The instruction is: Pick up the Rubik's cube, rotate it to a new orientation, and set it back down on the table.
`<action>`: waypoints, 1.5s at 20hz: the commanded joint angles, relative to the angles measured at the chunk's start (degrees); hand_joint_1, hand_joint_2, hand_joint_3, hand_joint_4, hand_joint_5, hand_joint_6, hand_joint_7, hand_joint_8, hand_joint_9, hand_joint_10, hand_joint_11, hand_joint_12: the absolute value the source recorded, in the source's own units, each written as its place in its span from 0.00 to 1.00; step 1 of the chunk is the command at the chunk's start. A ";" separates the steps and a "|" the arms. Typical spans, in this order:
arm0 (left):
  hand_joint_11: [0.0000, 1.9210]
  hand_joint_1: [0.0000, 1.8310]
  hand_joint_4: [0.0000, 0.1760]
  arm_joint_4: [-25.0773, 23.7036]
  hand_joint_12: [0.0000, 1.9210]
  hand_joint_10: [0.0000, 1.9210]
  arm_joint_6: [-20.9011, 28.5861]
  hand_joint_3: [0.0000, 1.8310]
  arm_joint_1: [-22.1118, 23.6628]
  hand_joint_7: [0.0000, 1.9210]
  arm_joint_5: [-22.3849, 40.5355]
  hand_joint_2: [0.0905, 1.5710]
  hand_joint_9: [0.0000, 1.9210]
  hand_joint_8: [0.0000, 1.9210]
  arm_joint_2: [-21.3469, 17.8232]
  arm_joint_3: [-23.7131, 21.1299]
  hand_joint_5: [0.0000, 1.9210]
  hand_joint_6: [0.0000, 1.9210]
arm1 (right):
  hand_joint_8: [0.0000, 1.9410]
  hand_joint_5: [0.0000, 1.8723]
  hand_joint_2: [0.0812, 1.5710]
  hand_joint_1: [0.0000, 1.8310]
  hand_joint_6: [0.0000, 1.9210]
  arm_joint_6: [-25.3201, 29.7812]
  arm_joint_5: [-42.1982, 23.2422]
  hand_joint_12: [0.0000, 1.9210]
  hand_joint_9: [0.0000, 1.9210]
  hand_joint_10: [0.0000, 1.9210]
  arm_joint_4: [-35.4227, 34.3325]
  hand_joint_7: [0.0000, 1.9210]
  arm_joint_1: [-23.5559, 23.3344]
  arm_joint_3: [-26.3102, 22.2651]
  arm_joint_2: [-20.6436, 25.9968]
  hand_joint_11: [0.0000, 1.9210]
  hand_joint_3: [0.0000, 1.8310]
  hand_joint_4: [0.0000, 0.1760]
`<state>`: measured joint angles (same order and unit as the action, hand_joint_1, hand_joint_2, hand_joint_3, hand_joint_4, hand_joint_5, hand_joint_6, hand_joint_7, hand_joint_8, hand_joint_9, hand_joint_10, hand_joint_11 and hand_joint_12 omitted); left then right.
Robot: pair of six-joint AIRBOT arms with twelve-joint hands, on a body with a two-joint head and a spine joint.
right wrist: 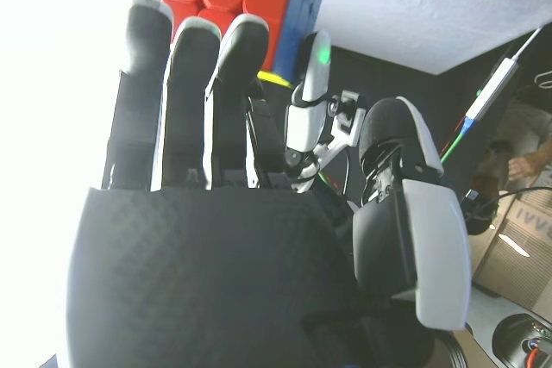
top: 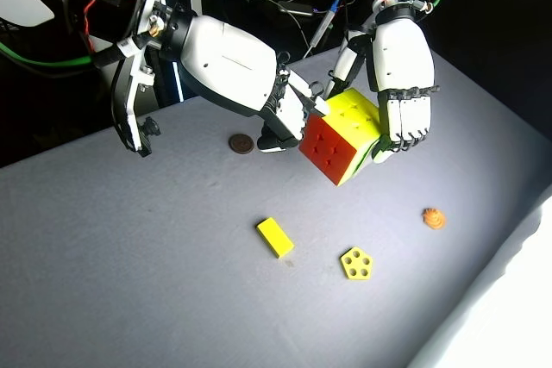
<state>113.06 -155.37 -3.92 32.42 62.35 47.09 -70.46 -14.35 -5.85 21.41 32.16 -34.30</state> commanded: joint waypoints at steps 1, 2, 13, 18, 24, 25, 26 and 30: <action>0.06 0.63 0.00 -2.85 1.00 0.96 1.03 0.00 1.43 0.07 -2.89 0.70 0.09 0.95 -0.38 0.04 0.10 0.87 | 0.81 0.11 0.76 0.10 0.00 -0.22 -5.49 1.00 0.23 1.00 0.18 0.25 -0.34 -0.28 -0.15 0.26 0.00 0.00; 0.06 0.63 0.00 -2.85 1.00 0.96 1.03 0.00 1.44 0.07 -2.89 0.70 0.09 0.95 -0.38 0.01 0.10 0.86 | 0.82 0.10 0.77 0.09 0.00 -0.25 -5.49 1.00 0.22 1.00 0.18 0.24 -0.26 -0.28 -0.21 0.24 0.00 0.00; 0.07 0.62 0.00 -2.82 1.00 0.97 0.80 0.00 1.67 0.06 -2.77 0.70 0.10 0.96 -0.40 -0.33 0.08 0.88 | 0.79 0.11 0.77 0.09 0.01 -1.75 -6.67 1.00 0.21 0.98 0.18 0.24 1.86 -0.20 -1.75 0.23 0.00 0.00; 0.07 0.62 0.00 -2.67 1.00 0.97 0.80 0.00 1.88 0.07 -2.25 0.70 0.09 0.96 -0.40 -0.65 0.11 0.86 | 0.83 0.12 0.77 0.09 0.01 -1.98 -7.03 1.00 0.23 1.00 0.17 0.25 2.31 0.22 -2.54 0.24 0.00 0.00; 0.07 0.62 0.00 -2.63 1.00 0.98 0.79 0.00 1.98 0.07 -2.16 0.70 0.09 0.96 -0.47 -0.64 0.10 0.88 | 0.81 0.13 0.77 0.09 0.01 -2.07 -7.15 1.00 0.23 0.99 0.17 0.26 2.83 0.63 -3.05 0.23 0.00 0.00; 0.08 0.63 0.00 -2.58 1.00 0.98 0.79 0.00 1.98 0.08 -2.16 0.71 0.09 0.96 -0.50 -0.63 0.11 0.87 | 0.81 0.12 0.77 0.09 0.01 -2.07 -7.15 1.00 0.22 1.00 0.16 0.25 2.85 0.66 -3.12 0.23 0.00 0.00; 0.08 0.55 0.00 -2.58 1.00 0.98 0.79 0.01 1.98 0.07 -2.16 0.82 0.09 0.98 -0.52 -0.62 0.25 0.86 | 0.82 0.12 0.77 0.09 0.01 -2.09 -7.15 1.00 0.22 1.00 0.16 0.25 2.86 0.71 -3.22 0.22 0.00 0.00; 0.08 0.63 0.00 -2.50 1.00 0.99 0.79 0.00 2.07 0.07 -2.16 0.72 0.10 0.98 -0.54 -0.60 0.11 0.87 | 0.83 0.12 0.78 0.08 0.00 -2.18 -7.15 1.00 0.21 1.00 0.16 0.23 2.92 1.27 -3.96 0.21 0.00 0.00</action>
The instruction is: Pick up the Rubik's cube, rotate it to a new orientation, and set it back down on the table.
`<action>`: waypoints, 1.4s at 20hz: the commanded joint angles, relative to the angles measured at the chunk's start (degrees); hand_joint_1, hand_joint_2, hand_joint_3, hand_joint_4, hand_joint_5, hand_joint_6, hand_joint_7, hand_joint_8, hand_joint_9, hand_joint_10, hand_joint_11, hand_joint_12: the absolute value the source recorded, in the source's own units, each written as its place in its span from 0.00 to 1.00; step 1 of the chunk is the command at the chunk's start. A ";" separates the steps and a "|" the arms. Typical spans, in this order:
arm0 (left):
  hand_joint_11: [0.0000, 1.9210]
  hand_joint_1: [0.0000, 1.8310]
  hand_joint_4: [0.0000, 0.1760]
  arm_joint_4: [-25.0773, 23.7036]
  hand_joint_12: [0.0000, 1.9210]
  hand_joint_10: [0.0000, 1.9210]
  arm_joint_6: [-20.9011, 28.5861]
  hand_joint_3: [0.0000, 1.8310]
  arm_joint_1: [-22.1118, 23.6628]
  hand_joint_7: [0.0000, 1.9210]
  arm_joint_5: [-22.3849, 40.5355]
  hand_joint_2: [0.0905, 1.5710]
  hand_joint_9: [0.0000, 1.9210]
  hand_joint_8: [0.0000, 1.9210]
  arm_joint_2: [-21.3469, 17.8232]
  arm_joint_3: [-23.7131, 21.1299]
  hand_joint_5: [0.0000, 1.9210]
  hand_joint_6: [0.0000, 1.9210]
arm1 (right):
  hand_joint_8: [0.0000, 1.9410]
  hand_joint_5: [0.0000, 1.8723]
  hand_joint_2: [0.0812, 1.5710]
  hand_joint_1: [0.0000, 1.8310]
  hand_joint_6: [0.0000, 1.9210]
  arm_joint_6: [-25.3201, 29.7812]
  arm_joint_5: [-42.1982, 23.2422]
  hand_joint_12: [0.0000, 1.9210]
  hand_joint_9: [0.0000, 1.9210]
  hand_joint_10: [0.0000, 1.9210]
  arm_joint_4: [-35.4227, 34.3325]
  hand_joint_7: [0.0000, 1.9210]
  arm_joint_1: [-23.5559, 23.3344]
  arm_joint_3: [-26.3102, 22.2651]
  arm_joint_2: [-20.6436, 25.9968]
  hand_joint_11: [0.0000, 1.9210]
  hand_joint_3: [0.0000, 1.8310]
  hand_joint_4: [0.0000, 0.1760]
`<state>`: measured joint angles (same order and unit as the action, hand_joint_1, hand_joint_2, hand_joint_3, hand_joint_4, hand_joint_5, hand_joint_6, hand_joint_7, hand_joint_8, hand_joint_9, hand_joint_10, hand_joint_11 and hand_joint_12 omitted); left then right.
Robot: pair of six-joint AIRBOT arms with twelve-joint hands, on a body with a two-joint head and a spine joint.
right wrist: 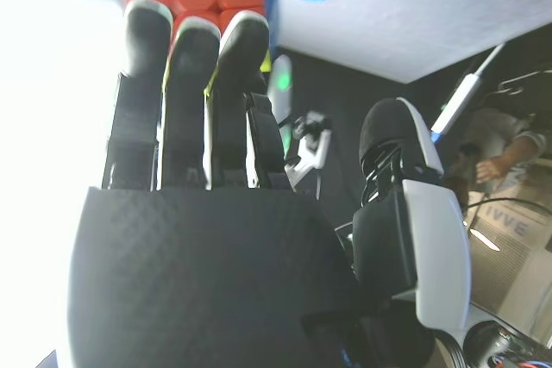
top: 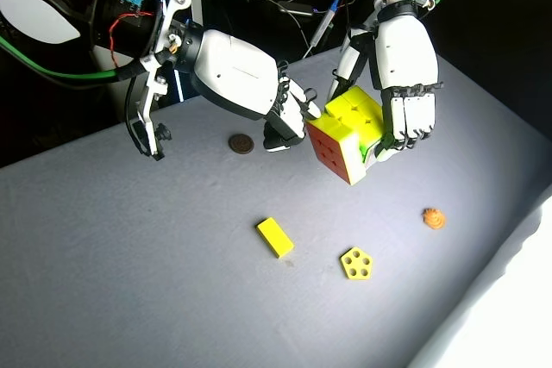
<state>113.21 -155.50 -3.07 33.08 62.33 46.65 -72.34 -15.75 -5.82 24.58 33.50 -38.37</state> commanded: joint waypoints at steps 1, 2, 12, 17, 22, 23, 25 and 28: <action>0.08 0.64 0.00 -2.64 1.00 0.98 0.92 0.00 1.22 0.09 -2.82 0.71 0.11 0.96 -0.51 -0.16 0.13 0.86 | 0.82 0.12 0.77 0.08 0.00 -0.30 -5.76 1.00 0.21 1.00 0.14 0.24 -0.26 0.04 0.04 0.21 0.00 0.00; 0.08 0.64 0.00 -2.60 1.00 0.97 0.92 0.00 1.22 0.09 -2.82 0.71 0.11 0.96 -0.51 -0.16 0.12 0.87 | 0.82 0.12 0.77 0.09 0.00 -0.30 -5.81 1.00 0.22 1.00 0.14 0.24 -0.26 0.11 0.02 0.21 0.00 0.00; 0.07 0.64 0.00 -2.56 1.00 0.96 0.92 0.00 1.22 0.09 -2.82 0.71 0.10 0.94 -0.52 -0.20 0.11 0.86 | 0.80 0.13 0.77 0.09 0.01 -0.79 -5.02 1.00 0.22 0.98 -0.55 0.26 0.00 2.90 -2.56 0.21 0.00 0.00; 0.07 0.56 0.00 -2.53 1.00 0.97 0.92 0.00 1.22 0.09 -2.82 0.81 0.10 0.96 -0.62 -0.20 0.26 0.85 | 0.82 0.13 0.77 0.09 0.01 -0.96 -5.08 1.00 0.22 0.99 -0.55 0.25 0.64 3.28 -3.17 0.21 0.00 0.00; 0.06 0.63 0.00 -2.53 1.00 0.97 0.92 0.00 1.23 0.09 -2.77 0.72 0.11 0.96 -0.88 -0.20 0.11 0.88 | 0.83 0.12 0.77 0.09 0.00 -1.35 -5.80 1.00 0.21 1.00 -0.55 0.24 0.98 4.57 -4.40 0.20 0.00 0.00; 0.07 0.64 0.00 -2.53 1.00 0.97 0.92 0.00 1.25 0.10 -2.77 0.71 0.12 0.96 -0.90 -0.20 0.12 0.88 | 0.83 0.13 0.77 0.10 0.00 -1.35 -6.18 1.00 0.21 1.00 -0.57 0.24 0.98 5.15 -4.75 0.20 0.00 0.00; 0.07 0.62 0.00 -2.53 1.00 1.00 0.92 0.00 1.28 0.07 -2.75 0.71 0.09 0.98 -0.91 -0.19 0.11 0.88 | 0.81 0.12 0.77 0.10 0.00 -1.34 -6.53 1.00 0.21 0.99 -0.76 0.25 0.96 5.92 -5.22 0.19 0.00 0.00; 0.07 0.61 0.00 -2.52 1.00 0.96 0.92 0.00 1.43 0.09 -2.64 0.73 0.10 0.94 -0.92 -0.12 0.15 0.85 | 0.82 0.12 0.77 0.09 0.00 -1.34 -6.72 1.00 0.22 1.00 -0.78 0.25 0.96 6.54 -5.71 0.20 0.00 0.00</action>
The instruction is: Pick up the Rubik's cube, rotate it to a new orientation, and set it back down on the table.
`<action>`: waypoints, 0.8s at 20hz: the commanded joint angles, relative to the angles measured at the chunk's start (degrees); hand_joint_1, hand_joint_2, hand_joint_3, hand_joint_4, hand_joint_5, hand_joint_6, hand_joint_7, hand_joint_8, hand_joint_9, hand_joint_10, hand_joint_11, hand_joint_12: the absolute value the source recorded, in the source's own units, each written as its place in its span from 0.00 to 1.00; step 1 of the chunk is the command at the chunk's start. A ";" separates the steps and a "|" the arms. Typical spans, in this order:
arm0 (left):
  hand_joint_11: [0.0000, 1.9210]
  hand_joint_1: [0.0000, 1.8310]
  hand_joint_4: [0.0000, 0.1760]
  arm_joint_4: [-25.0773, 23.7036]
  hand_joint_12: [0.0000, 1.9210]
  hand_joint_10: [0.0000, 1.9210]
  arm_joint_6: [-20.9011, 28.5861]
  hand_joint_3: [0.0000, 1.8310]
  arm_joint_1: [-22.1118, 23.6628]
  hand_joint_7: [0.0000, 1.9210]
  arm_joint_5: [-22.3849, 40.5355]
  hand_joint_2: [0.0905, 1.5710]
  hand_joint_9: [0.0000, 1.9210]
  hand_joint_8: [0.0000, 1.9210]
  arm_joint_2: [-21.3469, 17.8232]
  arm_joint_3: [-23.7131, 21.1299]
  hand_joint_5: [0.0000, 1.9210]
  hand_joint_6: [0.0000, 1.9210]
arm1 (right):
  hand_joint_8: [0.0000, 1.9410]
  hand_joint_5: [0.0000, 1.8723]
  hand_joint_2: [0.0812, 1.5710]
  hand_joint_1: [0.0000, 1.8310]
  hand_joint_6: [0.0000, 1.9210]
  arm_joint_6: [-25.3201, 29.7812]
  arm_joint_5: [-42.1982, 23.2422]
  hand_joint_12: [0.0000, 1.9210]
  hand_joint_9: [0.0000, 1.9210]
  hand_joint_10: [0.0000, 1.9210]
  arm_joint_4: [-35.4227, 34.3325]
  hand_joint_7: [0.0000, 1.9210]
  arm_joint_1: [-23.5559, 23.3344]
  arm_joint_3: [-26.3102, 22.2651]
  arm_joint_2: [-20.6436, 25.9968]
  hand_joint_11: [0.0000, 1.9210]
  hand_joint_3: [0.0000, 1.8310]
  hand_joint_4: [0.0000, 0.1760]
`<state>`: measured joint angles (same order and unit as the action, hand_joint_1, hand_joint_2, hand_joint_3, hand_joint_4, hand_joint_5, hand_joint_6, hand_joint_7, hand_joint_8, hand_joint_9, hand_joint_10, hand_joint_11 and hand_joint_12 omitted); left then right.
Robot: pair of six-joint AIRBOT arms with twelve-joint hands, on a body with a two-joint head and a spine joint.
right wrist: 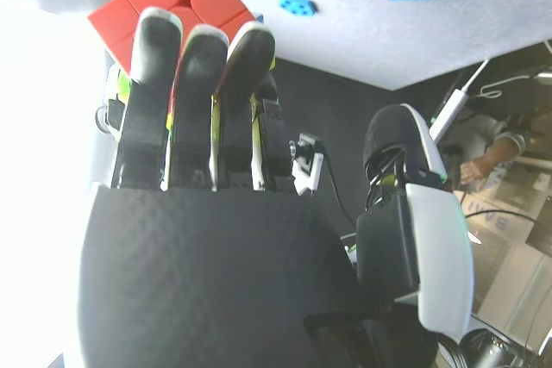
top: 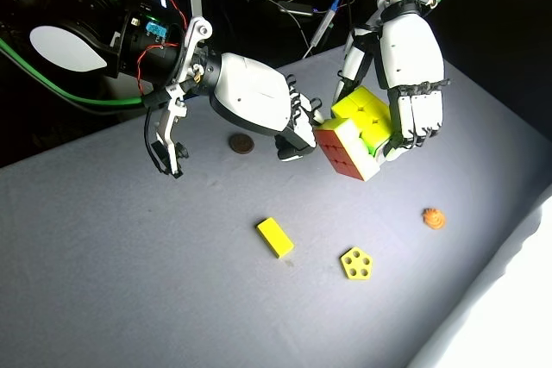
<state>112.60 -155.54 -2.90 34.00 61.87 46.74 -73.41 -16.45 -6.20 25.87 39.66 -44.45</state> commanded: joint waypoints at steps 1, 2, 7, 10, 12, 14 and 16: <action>0.06 0.62 0.00 -1.91 1.00 0.97 0.97 0.00 1.31 0.09 -3.53 0.72 0.10 0.95 -0.46 -0.16 0.12 0.85 | 0.83 0.11 0.77 0.09 0.00 -0.28 -6.02 1.00 0.21 1.00 -0.41 0.24 -0.33 0.59 0.12 0.19 0.00 0.00; 0.07 0.63 0.00 -1.91 1.00 0.98 0.97 0.00 1.35 0.10 -3.52 0.71 0.10 0.96 -0.46 -0.14 0.12 0.85 | 0.82 0.11 0.77 0.09 0.00 -0.29 -6.02 1.00 0.21 1.00 -0.40 0.25 -0.32 0.73 -0.06 0.19 0.00 0.00; 0.07 0.63 0.00 -1.89 1.00 0.97 0.97 0.00 1.42 0.08 -3.43 0.71 0.10 0.96 -0.46 -0.12 0.11 0.88 | 0.82 0.12 0.77 0.11 0.01 -1.07 -6.00 1.00 0.22 0.99 -0.40 0.25 0.10 1.86 -1.53 0.20 0.00 0.00; 0.07 0.54 0.00 -1.89 1.00 0.99 0.97 0.01 1.45 0.08 -3.43 0.85 0.10 0.98 -0.53 -0.12 0.28 0.86 | 0.82 0.12 0.76 0.11 0.01 -1.93 -6.18 1.00 0.21 0.99 -0.40 0.25 0.80 2.22 -2.40 0.19 0.00 0.00; 0.06 0.62 0.00 -1.88 1.00 0.97 0.97 0.00 1.49 0.08 -3.43 0.74 0.09 0.96 -0.55 -0.15 0.11 0.88 | 0.81 0.12 0.76 0.12 0.01 -1.99 -6.18 1.00 0.22 1.00 -0.41 0.25 0.89 2.61 -2.85 0.20 0.00 0.00; 0.05 0.63 0.00 -1.88 1.00 0.97 0.97 0.00 1.57 0.07 -3.42 0.73 0.09 0.96 -0.55 -0.15 0.10 0.87 | 0.81 0.12 0.76 0.11 0.01 -2.03 -6.18 1.00 0.22 1.00 -0.41 0.25 0.90 2.89 -3.12 0.21 0.00 0.00; 0.08 0.63 0.00 -1.83 1.00 0.98 0.97 0.00 1.58 0.09 -3.41 0.70 0.11 0.96 -0.55 -0.15 0.12 0.87 | 0.80 0.12 0.77 0.09 0.00 -2.10 -6.30 1.00 0.22 0.99 -0.41 0.25 0.89 3.13 -3.29 0.19 0.00 0.00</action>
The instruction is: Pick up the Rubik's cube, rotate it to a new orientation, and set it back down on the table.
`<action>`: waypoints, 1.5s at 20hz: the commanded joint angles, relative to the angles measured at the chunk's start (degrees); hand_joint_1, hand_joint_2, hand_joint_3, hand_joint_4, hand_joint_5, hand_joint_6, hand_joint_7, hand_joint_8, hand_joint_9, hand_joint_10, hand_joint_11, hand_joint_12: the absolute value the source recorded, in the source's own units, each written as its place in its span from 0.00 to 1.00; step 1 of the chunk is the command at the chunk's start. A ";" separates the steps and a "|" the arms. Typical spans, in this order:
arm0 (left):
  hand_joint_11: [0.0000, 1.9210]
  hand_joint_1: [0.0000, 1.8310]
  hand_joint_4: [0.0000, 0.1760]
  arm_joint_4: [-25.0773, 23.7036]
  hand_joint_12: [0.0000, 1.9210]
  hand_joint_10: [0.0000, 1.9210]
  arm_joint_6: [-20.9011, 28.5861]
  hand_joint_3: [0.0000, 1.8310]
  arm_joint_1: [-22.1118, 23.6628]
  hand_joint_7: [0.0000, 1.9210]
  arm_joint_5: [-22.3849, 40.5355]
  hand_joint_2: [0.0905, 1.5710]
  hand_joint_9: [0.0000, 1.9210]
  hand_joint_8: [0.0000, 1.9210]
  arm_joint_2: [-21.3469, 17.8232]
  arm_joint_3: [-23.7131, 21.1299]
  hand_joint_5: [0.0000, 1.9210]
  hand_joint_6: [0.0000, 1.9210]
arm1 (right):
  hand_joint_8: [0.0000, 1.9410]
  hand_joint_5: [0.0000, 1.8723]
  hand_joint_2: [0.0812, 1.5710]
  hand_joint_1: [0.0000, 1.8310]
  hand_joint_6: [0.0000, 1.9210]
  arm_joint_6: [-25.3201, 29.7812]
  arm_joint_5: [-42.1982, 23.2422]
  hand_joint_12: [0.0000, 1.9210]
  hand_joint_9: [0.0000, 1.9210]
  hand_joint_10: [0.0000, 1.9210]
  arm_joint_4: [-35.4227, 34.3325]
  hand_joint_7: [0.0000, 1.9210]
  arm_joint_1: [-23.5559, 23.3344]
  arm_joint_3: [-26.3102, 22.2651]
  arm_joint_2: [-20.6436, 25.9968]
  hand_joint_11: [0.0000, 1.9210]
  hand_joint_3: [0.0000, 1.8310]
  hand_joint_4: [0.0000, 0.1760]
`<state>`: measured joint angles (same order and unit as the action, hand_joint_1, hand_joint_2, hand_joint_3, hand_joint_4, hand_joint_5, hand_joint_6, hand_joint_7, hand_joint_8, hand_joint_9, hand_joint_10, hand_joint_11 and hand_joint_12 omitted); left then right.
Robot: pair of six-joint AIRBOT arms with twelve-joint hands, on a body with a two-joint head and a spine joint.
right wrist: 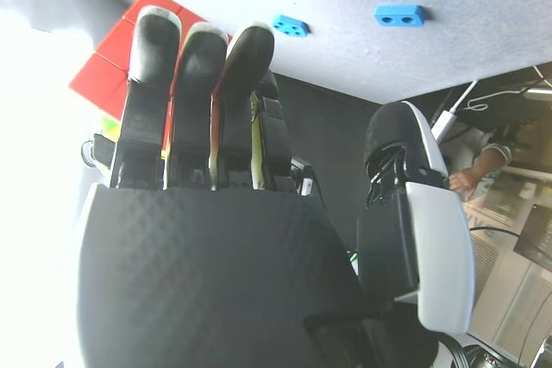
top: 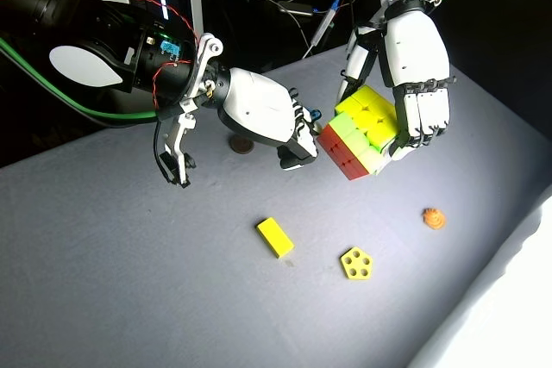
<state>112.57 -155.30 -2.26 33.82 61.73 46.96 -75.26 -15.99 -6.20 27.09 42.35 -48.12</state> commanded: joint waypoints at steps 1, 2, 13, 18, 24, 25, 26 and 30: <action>0.06 0.61 0.00 -1.79 1.00 0.98 0.73 0.00 0.95 0.06 -3.24 0.71 0.09 0.97 -0.42 -0.36 0.09 0.89 | 0.80 0.12 0.77 0.10 0.00 -0.24 -6.93 1.00 0.21 0.99 -0.41 0.25 -0.34 0.51 0.36 0.19 0.00 0.00; 0.06 0.61 0.00 -1.79 1.00 0.98 0.73 0.00 0.95 0.07 -3.24 0.71 0.09 0.96 -0.42 -0.34 0.09 0.89 | 0.81 0.12 0.76 0.11 0.01 -0.24 -7.07 1.00 0.22 0.99 -0.41 0.25 -0.35 0.52 0.36 0.20 0.00 0.00; 0.05 0.54 0.00 -1.60 1.00 0.95 0.73 0.01 1.27 0.08 -2.87 0.83 0.09 0.95 -0.43 -0.26 0.24 0.88 | 0.81 0.13 0.77 0.11 0.00 -0.23 -9.27 1.00 0.22 1.00 -2.99 0.25 -1.49 0.57 -0.35 0.20 0.00 0.00; 0.07 0.62 0.00 -1.60 1.00 0.96 0.73 0.00 1.37 0.09 -2.67 0.72 0.10 0.95 -0.42 -0.27 0.12 0.87 | 0.80 0.13 0.76 0.11 0.01 -0.25 -9.50 1.00 0.23 0.99 -3.96 0.26 -1.69 1.07 -1.21 0.20 0.00 0.00; 0.05 0.60 0.00 -1.55 1.00 0.97 0.73 0.00 1.40 0.08 -2.54 0.75 0.09 0.96 -0.42 -0.28 0.15 0.86 | 0.81 0.13 0.77 0.10 0.00 -0.80 -9.43 1.00 0.22 1.00 -4.24 0.25 -1.51 1.90 -1.93 0.19 0.00 0.00; 0.05 0.63 0.00 -1.53 1.00 0.97 0.73 0.00 1.40 0.08 -2.53 0.73 0.09 0.96 -0.42 -0.27 0.12 0.88 | 0.82 0.13 0.77 0.10 0.00 -1.48 -9.42 1.00 0.21 1.00 -4.98 0.24 -1.52 2.18 -2.26 0.19 0.00 0.00; 0.06 0.63 0.00 -1.53 1.00 0.96 0.73 0.00 1.40 0.08 -2.46 0.73 0.10 0.95 -0.42 -0.27 0.10 0.89 | 0.83 0.13 0.77 0.10 0.00 -2.18 -9.37 1.00 0.22 1.00 -6.01 0.25 -1.55 2.53 -2.66 0.20 0.00 0.00; 0.05 0.63 0.00 -1.50 1.00 0.96 0.73 0.00 1.42 0.07 -2.45 0.73 0.09 0.96 -0.42 -0.27 0.10 0.89 | 0.82 0.13 0.77 0.11 0.00 -2.80 -9.12 1.00 0.23 1.00 -6.68 0.25 -1.58 3.68 -3.90 0.20 0.00 0.00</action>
<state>112.79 -154.85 -1.58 34.09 61.63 47.03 -78.06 -17.28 -12.40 26.26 45.76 -52.40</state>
